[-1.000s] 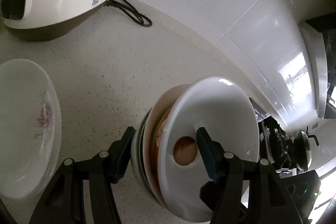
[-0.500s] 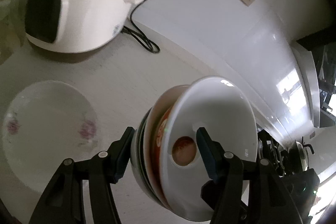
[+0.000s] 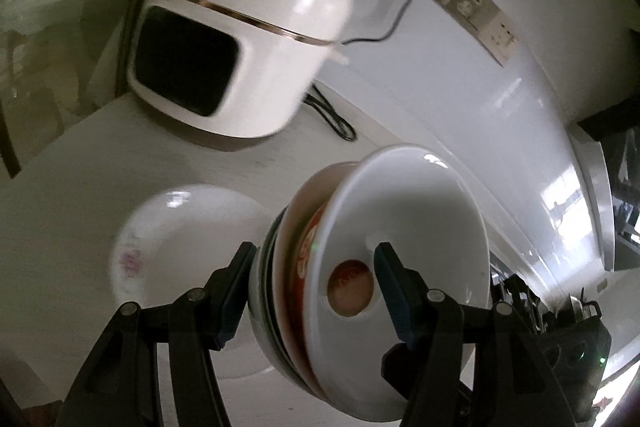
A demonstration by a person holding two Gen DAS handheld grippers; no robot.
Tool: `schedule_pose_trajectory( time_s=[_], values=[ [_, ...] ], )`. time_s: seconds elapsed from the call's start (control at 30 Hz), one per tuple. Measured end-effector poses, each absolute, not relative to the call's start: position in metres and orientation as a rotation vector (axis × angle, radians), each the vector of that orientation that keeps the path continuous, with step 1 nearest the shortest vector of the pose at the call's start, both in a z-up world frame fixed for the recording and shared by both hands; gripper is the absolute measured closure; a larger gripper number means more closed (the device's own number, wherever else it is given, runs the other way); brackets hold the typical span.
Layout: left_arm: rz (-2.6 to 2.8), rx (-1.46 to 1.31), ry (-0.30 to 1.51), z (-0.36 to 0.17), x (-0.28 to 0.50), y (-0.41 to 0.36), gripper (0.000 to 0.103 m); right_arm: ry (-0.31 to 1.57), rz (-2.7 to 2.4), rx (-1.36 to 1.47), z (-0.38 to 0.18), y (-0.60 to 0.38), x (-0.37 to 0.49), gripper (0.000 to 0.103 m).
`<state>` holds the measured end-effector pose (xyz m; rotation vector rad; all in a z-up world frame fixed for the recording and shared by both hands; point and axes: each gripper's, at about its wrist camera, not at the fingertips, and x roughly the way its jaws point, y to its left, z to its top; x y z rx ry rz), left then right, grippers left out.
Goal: Organize plates and bowls
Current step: 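Lift the nested bowls with the left gripper and carry them over the flowered plate stack, then lower the nested bowls onto the flowered plate stack and open the left gripper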
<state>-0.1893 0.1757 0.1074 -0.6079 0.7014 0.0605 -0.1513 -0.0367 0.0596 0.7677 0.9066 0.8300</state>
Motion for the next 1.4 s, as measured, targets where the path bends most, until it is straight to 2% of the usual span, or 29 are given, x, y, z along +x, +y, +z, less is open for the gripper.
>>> schedule_pose_trajectory(
  time_s=[0.6,1.4],
  values=[
    [0.137,-0.67,0.71,0.087,-0.187,0.221,0.042,0.979,0.865,0.713,0.044,0.033,-0.142,0.039],
    [0.129,-0.711,0.771,0.061,-0.158,0.237,0.041,1.037,0.833,0.689,0.029,0.043,-0.132,0.039]
  ],
)
